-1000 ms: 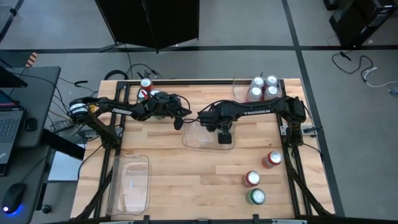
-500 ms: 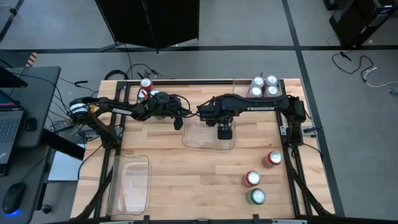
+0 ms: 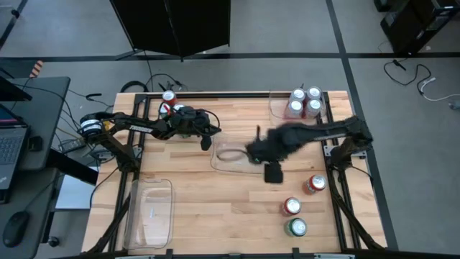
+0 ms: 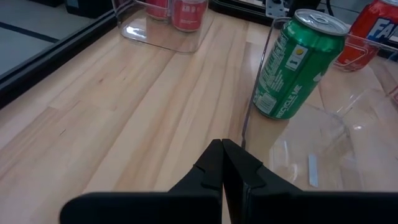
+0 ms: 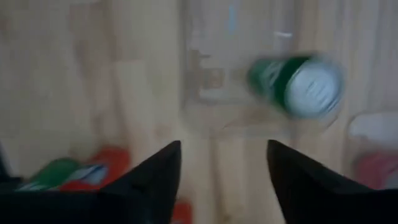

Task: Sort soda cans
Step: Put the bottom green soda can into the middle transparent bin

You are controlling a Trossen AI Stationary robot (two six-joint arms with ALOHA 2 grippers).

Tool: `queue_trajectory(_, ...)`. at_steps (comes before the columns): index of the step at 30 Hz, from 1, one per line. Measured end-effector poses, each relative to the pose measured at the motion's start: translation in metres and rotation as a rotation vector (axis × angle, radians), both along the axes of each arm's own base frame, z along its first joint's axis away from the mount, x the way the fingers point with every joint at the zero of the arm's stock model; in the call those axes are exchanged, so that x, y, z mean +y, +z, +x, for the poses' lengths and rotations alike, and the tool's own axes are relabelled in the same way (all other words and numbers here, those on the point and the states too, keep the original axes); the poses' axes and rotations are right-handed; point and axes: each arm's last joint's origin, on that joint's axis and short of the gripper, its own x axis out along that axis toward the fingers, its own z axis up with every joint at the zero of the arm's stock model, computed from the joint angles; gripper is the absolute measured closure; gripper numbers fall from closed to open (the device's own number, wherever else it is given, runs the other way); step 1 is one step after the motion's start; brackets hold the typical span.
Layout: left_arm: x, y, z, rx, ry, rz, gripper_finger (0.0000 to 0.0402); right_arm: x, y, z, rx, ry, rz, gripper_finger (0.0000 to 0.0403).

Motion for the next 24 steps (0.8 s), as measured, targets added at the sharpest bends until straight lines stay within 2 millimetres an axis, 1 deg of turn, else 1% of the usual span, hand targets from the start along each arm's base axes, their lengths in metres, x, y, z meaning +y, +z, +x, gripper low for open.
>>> queue_trajectory(2,0.000,0.000,0.000,0.000,-0.003,-0.001,0.0397,0.018,0.002,-0.017,-0.006,-0.072,0.014,0.0234)
queue_trajectory(4,0.000,0.000,0.000,0.000,-0.005,-0.002,0.0397,0.033,-0.001,-0.036,0.007,-0.162,0.024,0.0273)
queue_trajectory(8,0.000,0.000,0.000,0.001,-0.007,0.001,0.0397,0.059,-0.006,-0.075,0.021,-0.331,0.044,0.0343)
queue_trajectory(10,0.000,0.000,0.000,0.000,-0.008,0.000,0.0397,0.070,-0.010,-0.091,0.019,-0.415,0.067,0.0366)
queue_trajectory(12,0.000,0.000,0.000,0.000,-0.008,0.000,0.0397,0.080,-0.016,-0.101,0.017,-0.467,0.117,0.0379)
queue_trajectory(14,0.000,0.000,0.000,0.000,-0.008,0.000,0.0397,0.090,-0.023,-0.108,0.010,-0.488,0.165,0.0385)
queue_trajectory(16,0.000,0.000,0.000,0.000,-0.008,0.000,0.0397,0.099,-0.033,-0.110,-0.002,-0.468,0.187,0.0386)
queue_trajectory(18,0.000,0.000,0.000,0.000,-0.008,-0.001,0.0397,0.104,-0.040,-0.110,0.050,-0.461,0.247,0.0386)
queue_trajectory(20,0.000,0.000,0.000,0.000,-0.008,-0.001,0.0397,0.107,-0.042,-0.107,0.066,-0.498,0.317,0.0386)
queue_trajectory(24,0.000,0.000,0.000,0.000,-0.008,-0.004,0.0397,0.123,-0.039,-0.104,-0.012,-0.497,0.424,0.0367)
